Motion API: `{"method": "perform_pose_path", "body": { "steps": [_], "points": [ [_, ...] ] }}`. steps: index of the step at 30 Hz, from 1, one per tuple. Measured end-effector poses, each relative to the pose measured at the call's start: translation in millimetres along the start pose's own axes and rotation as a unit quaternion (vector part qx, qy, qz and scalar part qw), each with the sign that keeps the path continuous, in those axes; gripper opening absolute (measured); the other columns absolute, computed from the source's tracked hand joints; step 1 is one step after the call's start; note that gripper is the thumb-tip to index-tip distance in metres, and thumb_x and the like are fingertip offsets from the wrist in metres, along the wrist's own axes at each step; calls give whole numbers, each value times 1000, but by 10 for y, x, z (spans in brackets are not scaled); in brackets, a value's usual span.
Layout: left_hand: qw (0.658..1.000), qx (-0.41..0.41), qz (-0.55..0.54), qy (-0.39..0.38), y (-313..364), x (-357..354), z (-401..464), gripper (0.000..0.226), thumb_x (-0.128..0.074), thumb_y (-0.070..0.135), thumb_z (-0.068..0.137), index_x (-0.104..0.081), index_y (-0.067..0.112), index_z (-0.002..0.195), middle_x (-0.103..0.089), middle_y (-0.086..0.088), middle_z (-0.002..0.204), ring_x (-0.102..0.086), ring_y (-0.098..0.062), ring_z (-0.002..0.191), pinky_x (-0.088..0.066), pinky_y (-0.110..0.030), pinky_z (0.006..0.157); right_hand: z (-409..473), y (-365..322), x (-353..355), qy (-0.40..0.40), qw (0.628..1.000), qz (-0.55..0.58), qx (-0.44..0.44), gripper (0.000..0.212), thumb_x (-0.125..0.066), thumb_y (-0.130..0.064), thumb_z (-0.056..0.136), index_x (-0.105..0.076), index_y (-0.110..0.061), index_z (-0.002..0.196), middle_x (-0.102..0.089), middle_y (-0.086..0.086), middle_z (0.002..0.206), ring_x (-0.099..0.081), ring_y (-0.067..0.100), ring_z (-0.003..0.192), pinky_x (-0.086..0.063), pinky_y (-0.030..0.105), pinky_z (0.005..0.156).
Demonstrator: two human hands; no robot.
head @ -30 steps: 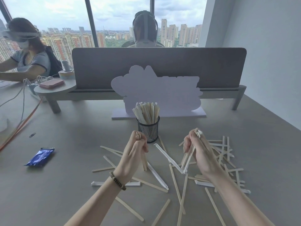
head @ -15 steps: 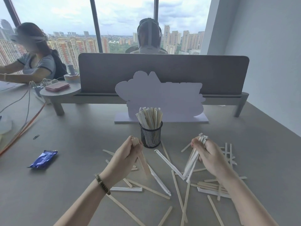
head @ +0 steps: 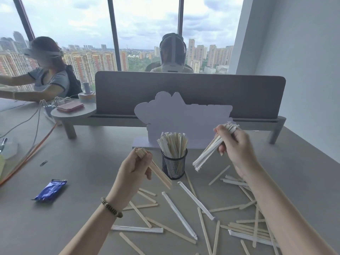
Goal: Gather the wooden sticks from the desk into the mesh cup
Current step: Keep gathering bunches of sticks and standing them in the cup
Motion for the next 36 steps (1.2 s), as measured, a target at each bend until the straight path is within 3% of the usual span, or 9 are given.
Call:
{"method": "perform_pose_path", "body": {
  "steps": [4, 9, 12, 16, 18, 21, 27, 31, 36],
  "points": [
    [1000, 9, 12, 11, -45, 9, 45, 13, -50, 1, 99, -52, -7, 89, -53, 8, 69, -57, -23, 54, -51, -28, 61, 259, -14, -295, -29, 999, -4, 17, 33, -56, -28, 101, -57, 3, 89, -53, 2, 52, -50, 15, 44, -45, 32, 50],
    [1000, 14, 2, 20, -57, 72, 130, 13, -50, -1, 98, -52, -10, 88, -53, 2, 75, -57, -21, 54, -55, -32, 60, 509, 54, -632, -51, 997, -36, 42, 31, -54, -28, 102, -51, 1, 93, -55, 7, 56, -52, 11, 42, -47, 28, 47],
    [999, 19, -3, 28, -65, 107, 190, 15, -50, -2, 98, -50, -13, 88, -51, -6, 78, -55, -20, 54, -54, -29, 57, 606, 157, -797, -86, 990, -94, 54, 27, -54, -31, 102, -51, -8, 89, -56, 3, 55, -54, 17, 46, -48, 36, 53],
    [999, 24, 0, 32, -111, 140, 251, 16, -50, 1, 99, -50, -13, 90, -48, -13, 79, -55, -21, 56, -54, -26, 57, 622, 344, -920, -111, 961, -230, 104, 36, -57, -35, 99, -55, 0, 88, -57, 17, 69, -51, 20, 60, -40, 39, 60],
    [999, 24, 4, 31, -133, 140, 276, 17, -50, 2, 99, -50, -12, 89, -49, -14, 78, -56, -21, 56, -54, -27, 58, 606, 461, -953, -117, 945, -282, 120, 38, -61, -39, 96, -62, -2, 92, -56, 10, 85, -52, 18, 78, -39, 32, 70],
    [999, 25, 7, 32, -154, 113, 312, 18, -51, 4, 99, -50, -11, 88, -50, -12, 76, -57, -21, 56, -55, -30, 60, 561, 655, -996, -150, 935, -302, 107, 40, -62, -41, 95, -68, -2, 103, -52, 6, 109, -40, 15, 106, -34, 24, 90],
    [999, 25, 2, 35, -146, 11, 431, 14, -52, 5, 99, -55, -1, 86, -54, -7, 66, -57, -22, 55, -54, -29, 60, 448, 800, -968, -138, 943, -294, 75, 39, -64, -37, 95, -69, 1, 89, -53, 5, 122, -39, 19, 119, -28, 20, 99],
    [999, 33, 7, 40, -125, -73, 557, 14, -52, 6, 99, -56, -5, 89, -55, -1, 59, -58, -21, 53, -55, -30, 61, 410, 804, -985, -155, 930, -320, 91, 45, -60, -45, 95, -67, -2, 109, -48, 1, 123, -36, 15, 116, -35, 28, 105],
    [998, 36, 11, 57, -81, -124, 674, 18, -55, 11, 98, -57, -5, 90, -58, -6, 60, -60, -20, 52, -55, -32, 63, 306, 776, -961, -157, 927, -315, 130, 60, -58, -57, 90, -47, -16, 132, -43, 2, 129, -43, 20, 121, -37, 31, 104]
  ]
}}
Point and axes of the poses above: each hand's wrist, its own z-axis towards the middle knuckle, its own x-axis out of the back of the hand, y = z × x, the point moved 5 cm from there along z, towards the middle knuckle
